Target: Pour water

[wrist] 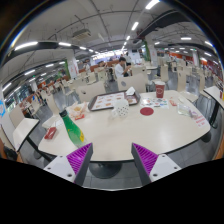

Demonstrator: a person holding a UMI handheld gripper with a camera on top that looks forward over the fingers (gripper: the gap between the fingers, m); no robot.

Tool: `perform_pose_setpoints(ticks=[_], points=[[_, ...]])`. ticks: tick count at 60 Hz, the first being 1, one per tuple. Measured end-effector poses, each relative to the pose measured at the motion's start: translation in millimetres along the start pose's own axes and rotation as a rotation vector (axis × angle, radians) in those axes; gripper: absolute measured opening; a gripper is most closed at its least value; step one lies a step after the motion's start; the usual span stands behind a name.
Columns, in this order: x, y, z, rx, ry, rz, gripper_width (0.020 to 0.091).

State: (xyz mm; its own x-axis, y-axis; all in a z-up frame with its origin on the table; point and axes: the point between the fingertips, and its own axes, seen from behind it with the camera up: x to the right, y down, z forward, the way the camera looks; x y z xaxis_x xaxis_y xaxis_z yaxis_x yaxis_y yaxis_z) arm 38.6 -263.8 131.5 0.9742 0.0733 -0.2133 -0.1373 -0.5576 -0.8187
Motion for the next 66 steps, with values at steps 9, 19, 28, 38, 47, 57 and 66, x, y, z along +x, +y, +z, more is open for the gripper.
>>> perform_pose_setpoints(ticks=[9, 19, 28, 38, 47, 57, 66], points=[[27.5, 5.9, -10.6, -0.005, 0.024, -0.01, 0.0788], [30.1, 8.1, -3.1, -0.006, 0.031, -0.075, 0.0785], [15.2, 19.6, 10.2, -0.001, 0.019, -0.099, 0.0787], [-39.2, 37.3, 36.2, 0.055, -0.056, -0.161, 0.0787], [-93.5, 35.6, 78.6, 0.123, -0.091, -0.194, 0.0786], [-140.7, 21.3, 125.4, 0.18, -0.085, -0.212, 0.0786], [-148.6, 0.4, 168.3, 0.239, -0.007, -0.194, 0.0765]])
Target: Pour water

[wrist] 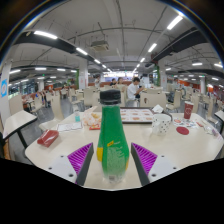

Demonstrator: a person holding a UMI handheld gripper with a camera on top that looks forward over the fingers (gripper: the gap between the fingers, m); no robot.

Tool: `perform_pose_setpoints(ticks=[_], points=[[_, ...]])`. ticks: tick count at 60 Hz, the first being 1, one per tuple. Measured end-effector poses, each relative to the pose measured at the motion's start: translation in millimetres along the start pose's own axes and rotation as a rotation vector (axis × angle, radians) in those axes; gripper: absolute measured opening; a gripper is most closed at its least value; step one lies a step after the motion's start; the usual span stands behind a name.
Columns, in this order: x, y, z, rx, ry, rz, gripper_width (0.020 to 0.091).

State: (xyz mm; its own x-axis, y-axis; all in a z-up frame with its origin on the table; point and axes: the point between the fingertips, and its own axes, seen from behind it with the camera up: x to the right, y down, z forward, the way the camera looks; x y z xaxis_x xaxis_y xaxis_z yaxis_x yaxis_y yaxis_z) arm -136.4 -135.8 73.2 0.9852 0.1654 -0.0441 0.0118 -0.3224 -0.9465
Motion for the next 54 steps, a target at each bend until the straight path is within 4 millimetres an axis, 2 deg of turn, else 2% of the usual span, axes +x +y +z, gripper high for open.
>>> perform_pose_setpoints(ticks=[1, 3, 6, 11, 21, 25, 27, 30, 33, 34, 40, 44, 49, 53, 54], points=[[2.1, -0.3, 4.1, 0.002, 0.016, -0.001, 0.0697], [7.8, 0.9, 11.1, -0.004, 0.055, -0.009, 0.0492], [14.9, -4.2, 21.0, 0.037, 0.112, -0.011, 0.0492], [10.4, -8.7, 31.3, 0.077, 0.117, -0.067, 0.0486], [3.6, -11.1, 41.5, -0.006, 0.096, -0.124, 0.039], [0.8, -12.8, 46.5, -0.051, 0.079, -0.103, 0.0378], [-6.7, -8.4, 52.4, -0.073, 0.063, -0.08, 0.0378], [-8.0, -20.8, 56.5, -0.08, 0.035, -0.023, 0.038], [-12.2, -40.1, 64.4, -0.073, 0.005, 0.057, 0.038], [-20.2, -47.0, 70.3, -0.068, 0.0, 0.08, 0.0379], [-14.4, -97.1, 91.9, -0.019, -0.068, 0.315, 0.0379], [-3.2, -127.6, 109.6, 0.007, -0.098, 0.493, 0.0378], [24.6, -144.2, 134.6, 0.019, -0.132, 0.789, 0.0379], [46.7, -148.5, 152.2, 0.005, -0.156, 1.059, 0.0379], [52.7, -145.8, 162.0, 0.007, -0.162, 1.127, 0.0379]])
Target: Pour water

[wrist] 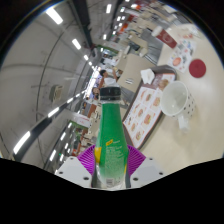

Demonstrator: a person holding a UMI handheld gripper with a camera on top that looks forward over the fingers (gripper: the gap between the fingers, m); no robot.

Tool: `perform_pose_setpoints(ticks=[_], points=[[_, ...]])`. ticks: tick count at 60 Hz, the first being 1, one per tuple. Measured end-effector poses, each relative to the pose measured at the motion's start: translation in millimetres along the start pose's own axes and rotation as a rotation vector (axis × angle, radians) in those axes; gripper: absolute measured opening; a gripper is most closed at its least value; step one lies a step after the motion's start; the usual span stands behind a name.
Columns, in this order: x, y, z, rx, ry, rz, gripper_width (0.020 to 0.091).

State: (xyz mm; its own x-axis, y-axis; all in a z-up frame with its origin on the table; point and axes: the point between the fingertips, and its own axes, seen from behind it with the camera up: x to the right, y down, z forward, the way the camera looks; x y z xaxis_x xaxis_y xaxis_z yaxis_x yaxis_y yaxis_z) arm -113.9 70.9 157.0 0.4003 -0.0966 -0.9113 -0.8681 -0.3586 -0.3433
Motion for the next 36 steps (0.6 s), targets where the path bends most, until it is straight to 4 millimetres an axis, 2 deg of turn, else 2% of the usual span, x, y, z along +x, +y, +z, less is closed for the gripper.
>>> perform_pose_setpoints(ticks=[3, 4, 7, 8, 9, 10, 16, 18, 19, 20, 21, 27, 28, 29, 31, 36], points=[[7.7, -15.2, 4.4, -0.012, -0.012, 0.223, 0.0378], [13.1, -18.5, 11.7, -0.013, -0.023, 0.286, 0.0378], [16.3, -29.7, 11.3, -0.023, -0.054, 0.484, 0.0377], [22.2, -32.4, 17.8, -0.02, -0.063, 0.54, 0.0378], [20.9, -34.5, 10.9, -0.025, -0.063, 0.6, 0.0377], [26.8, -35.9, 20.8, -0.018, -0.067, 0.637, 0.0377], [40.9, -44.5, 25.3, -0.018, -0.076, 0.847, 0.0376], [42.8, -47.9, 25.2, -0.012, -0.085, 0.909, 0.0377], [37.1, -50.9, 12.1, -0.02, -0.091, 0.95, 0.0377], [39.7, -49.8, 24.1, -0.017, -0.095, 0.97, 0.0376], [39.7, -51.1, 25.4, -0.02, -0.099, 0.993, 0.0376], [34.6, -47.8, 24.5, -0.051, -0.12, 1.038, 0.0376], [28.6, -47.9, 14.0, -0.059, -0.125, 1.04, 0.0375], [33.7, -56.3, 27.6, -0.063, -0.125, 1.033, 0.0375], [30.9, -57.1, 28.4, -0.073, -0.133, 1.034, 0.0377], [13.6, -57.2, 19.3, -0.109, -0.159, 1.035, 0.0377]])
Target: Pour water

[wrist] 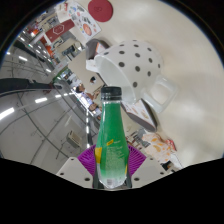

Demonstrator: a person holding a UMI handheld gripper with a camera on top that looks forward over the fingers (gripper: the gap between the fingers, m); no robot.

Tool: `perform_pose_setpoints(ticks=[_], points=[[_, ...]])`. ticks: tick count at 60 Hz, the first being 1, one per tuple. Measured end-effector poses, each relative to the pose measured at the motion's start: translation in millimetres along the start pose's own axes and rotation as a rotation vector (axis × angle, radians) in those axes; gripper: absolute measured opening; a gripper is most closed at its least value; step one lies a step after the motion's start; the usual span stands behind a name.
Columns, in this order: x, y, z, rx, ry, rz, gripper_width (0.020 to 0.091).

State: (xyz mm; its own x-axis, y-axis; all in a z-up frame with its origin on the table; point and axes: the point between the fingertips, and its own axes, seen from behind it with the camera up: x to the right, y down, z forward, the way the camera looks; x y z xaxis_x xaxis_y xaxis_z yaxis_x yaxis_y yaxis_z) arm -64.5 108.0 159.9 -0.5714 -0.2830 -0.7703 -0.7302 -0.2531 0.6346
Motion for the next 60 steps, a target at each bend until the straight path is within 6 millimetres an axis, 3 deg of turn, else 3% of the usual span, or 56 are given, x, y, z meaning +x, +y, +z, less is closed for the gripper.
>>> perform_pose_setpoints(ticks=[5, 7, 8, 9, 11, 12, 13, 15, 17, 22, 24, 27, 29, 30, 32, 33, 35, 36, 42, 43, 48, 49, 54, 55, 60], points=[[-20.6, 23.0, 3.6, -0.078, -0.018, -0.084, 0.0376], [-32.9, 35.1, -6.5, -0.109, -0.024, -0.142, 0.0377], [-41.2, 44.8, -17.1, -0.122, -0.027, -0.176, 0.0377], [-48.0, 39.5, -3.5, -0.132, -0.027, -0.229, 0.0377], [-66.2, 44.6, -3.3, -0.16, -0.042, -0.331, 0.0376], [-77.1, 50.0, -12.5, -0.175, -0.053, -0.385, 0.0377], [-85.6, 47.4, -4.9, -0.181, -0.055, -0.453, 0.0378], [-108.8, 53.8, -23.5, -0.193, -0.074, -0.582, 0.0378], [-128.1, 46.7, -18.2, -0.187, -0.072, -0.731, 0.0378], [-179.2, 15.3, -36.1, -0.098, -0.094, -1.182, 0.0378], [-202.5, -6.5, -50.6, -0.041, -0.097, -1.364, 0.0379], [-212.5, -35.3, -49.7, 0.049, -0.043, -1.639, 0.0378], [-220.7, -59.3, -59.8, 0.103, -0.006, -1.793, 0.0377], [-225.9, -80.5, -71.4, 0.126, 0.003, -1.852, 0.0378], [-223.1, -99.0, -72.5, 0.158, 0.051, -1.952, 0.0378], [-222.0, -118.5, -81.4, 0.174, 0.065, -2.0, 0.0379], [-212.6, -131.0, -79.3, 0.187, 0.101, -2.068, 0.0378], [-207.0, -149.1, -86.0, 0.19, 0.122, -2.102, 0.0378], [-164.0, -195.9, -86.3, 0.173, 0.254, -2.237, 0.0378], [-149.0, -217.1, -84.7, 0.167, 0.268, -2.257, 0.0379], [-122.6, -227.4, -85.3, 0.115, 0.319, -2.279, 0.0378], [-104.2, -238.0, -80.7, 0.107, 0.33, -2.286, 0.038], [-94.8, -261.9, -91.0, 0.102, 0.376, -2.294, 0.0394], [-95.5, -258.3, -83.1, 0.129, 0.331, -2.292, 0.0384], [-98.3, -265.7, -89.7, 0.169, 0.294, -2.234, 0.0382]])
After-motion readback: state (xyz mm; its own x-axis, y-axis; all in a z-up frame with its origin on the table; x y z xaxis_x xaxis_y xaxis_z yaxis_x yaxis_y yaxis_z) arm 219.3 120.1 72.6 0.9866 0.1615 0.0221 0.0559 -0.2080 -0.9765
